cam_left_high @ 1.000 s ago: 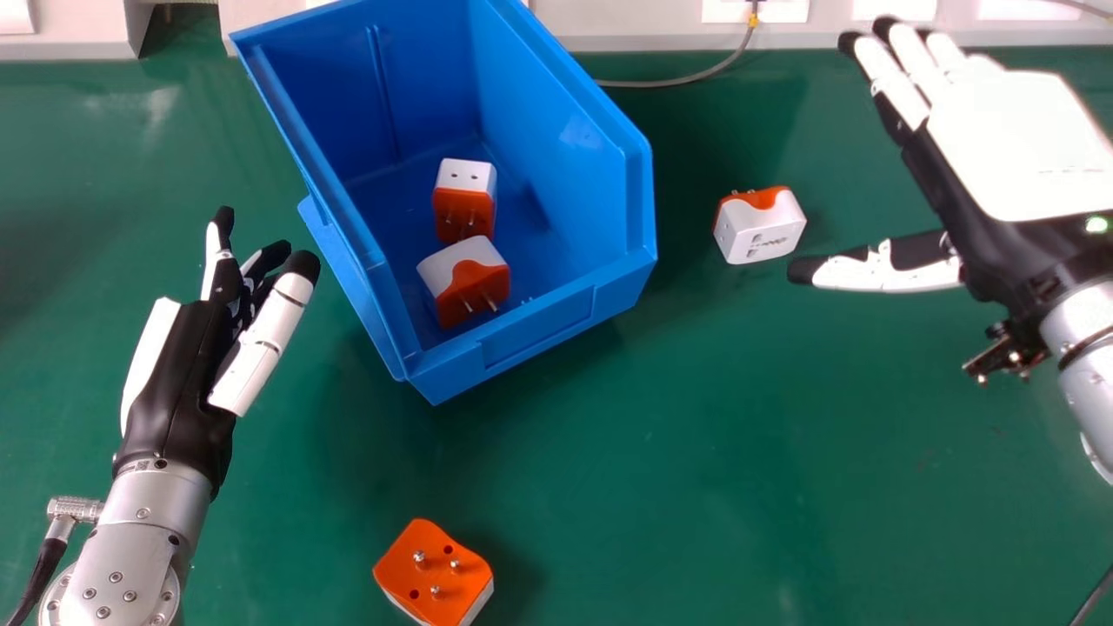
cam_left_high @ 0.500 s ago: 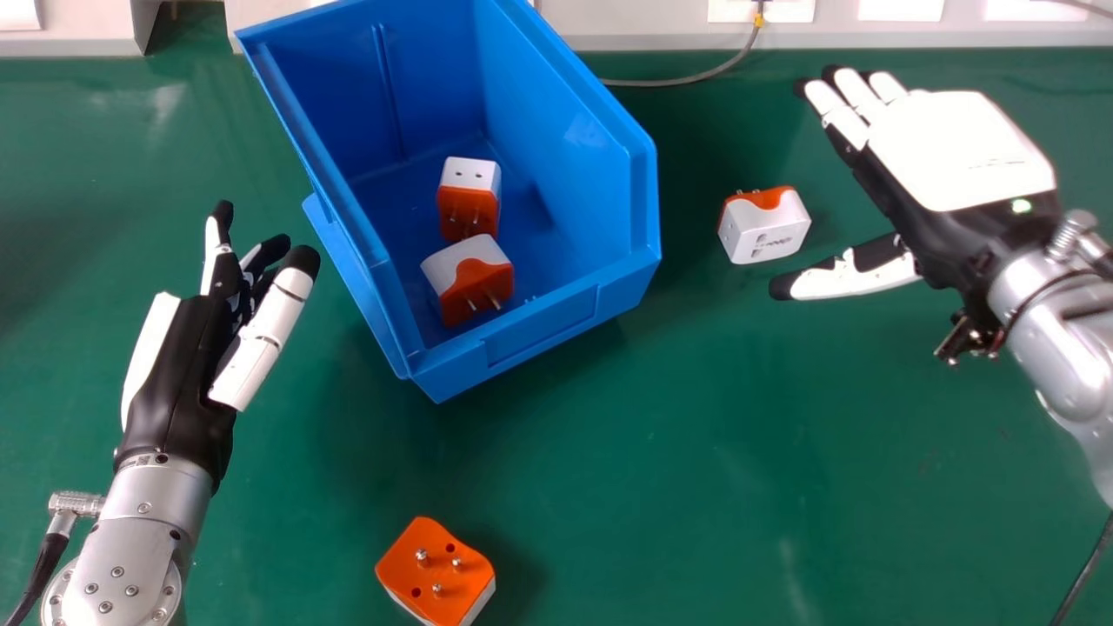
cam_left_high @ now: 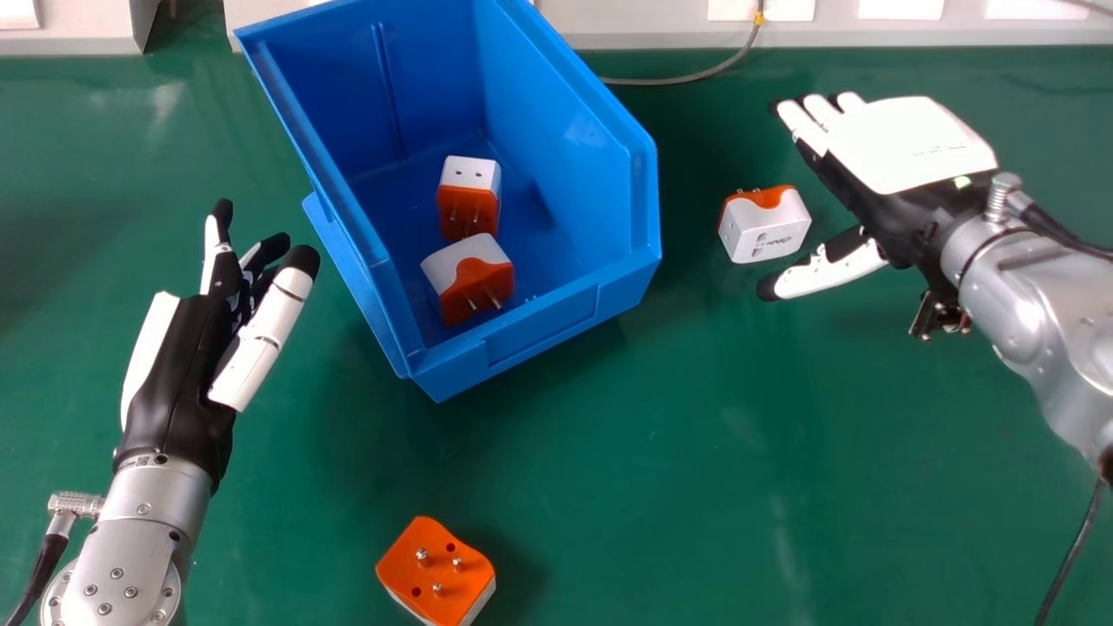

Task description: Pick all objects and put in blue box

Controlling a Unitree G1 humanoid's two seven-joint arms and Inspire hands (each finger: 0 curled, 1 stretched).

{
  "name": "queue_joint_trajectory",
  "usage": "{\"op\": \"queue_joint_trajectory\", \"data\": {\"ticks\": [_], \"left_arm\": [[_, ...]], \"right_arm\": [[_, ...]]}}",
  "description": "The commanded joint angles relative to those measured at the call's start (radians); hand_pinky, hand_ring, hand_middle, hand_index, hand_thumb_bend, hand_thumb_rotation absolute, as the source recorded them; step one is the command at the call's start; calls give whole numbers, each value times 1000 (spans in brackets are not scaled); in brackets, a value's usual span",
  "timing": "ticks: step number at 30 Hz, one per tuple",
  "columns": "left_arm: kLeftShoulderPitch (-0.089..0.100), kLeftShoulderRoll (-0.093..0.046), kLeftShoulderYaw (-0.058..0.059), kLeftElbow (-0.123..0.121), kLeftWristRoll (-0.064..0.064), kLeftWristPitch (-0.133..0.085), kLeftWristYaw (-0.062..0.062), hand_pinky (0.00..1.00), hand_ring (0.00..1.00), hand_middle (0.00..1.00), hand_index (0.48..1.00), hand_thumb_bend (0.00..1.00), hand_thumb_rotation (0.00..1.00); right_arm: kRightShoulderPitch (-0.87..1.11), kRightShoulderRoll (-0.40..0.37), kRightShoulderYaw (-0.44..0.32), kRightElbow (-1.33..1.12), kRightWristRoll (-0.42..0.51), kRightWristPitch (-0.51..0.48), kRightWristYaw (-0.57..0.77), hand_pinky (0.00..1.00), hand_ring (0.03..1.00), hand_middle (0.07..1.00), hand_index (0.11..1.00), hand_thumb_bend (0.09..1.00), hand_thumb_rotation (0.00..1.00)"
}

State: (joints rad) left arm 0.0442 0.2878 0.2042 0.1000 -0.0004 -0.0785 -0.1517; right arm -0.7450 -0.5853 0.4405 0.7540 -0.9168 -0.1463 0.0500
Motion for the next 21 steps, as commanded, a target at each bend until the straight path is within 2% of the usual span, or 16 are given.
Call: {"op": "queue_joint_trajectory", "data": {"ticks": [1,10,14,21], "left_arm": [[8,10,6,-31,-8,-21,-3,890,922,940,957,547,814],[41,21,20,-59,-13,-22,-15,896,924,941,957,547,813],[65,24,31,-77,-15,-25,-24,900,925,941,958,557,817],[100,29,43,-109,-17,-22,-32,895,922,934,954,571,820]], "right_arm": [[-70,3,17,40,-13,0,-28,967,1000,1000,1000,588,605],[-164,30,106,173,-41,-10,-34,973,1000,1000,996,570,618],[-191,35,136,221,-43,-40,-53,968,1000,1000,993,554,629],[-218,44,178,282,-49,-75,-87,957,1000,1000,979,541,621]]}}
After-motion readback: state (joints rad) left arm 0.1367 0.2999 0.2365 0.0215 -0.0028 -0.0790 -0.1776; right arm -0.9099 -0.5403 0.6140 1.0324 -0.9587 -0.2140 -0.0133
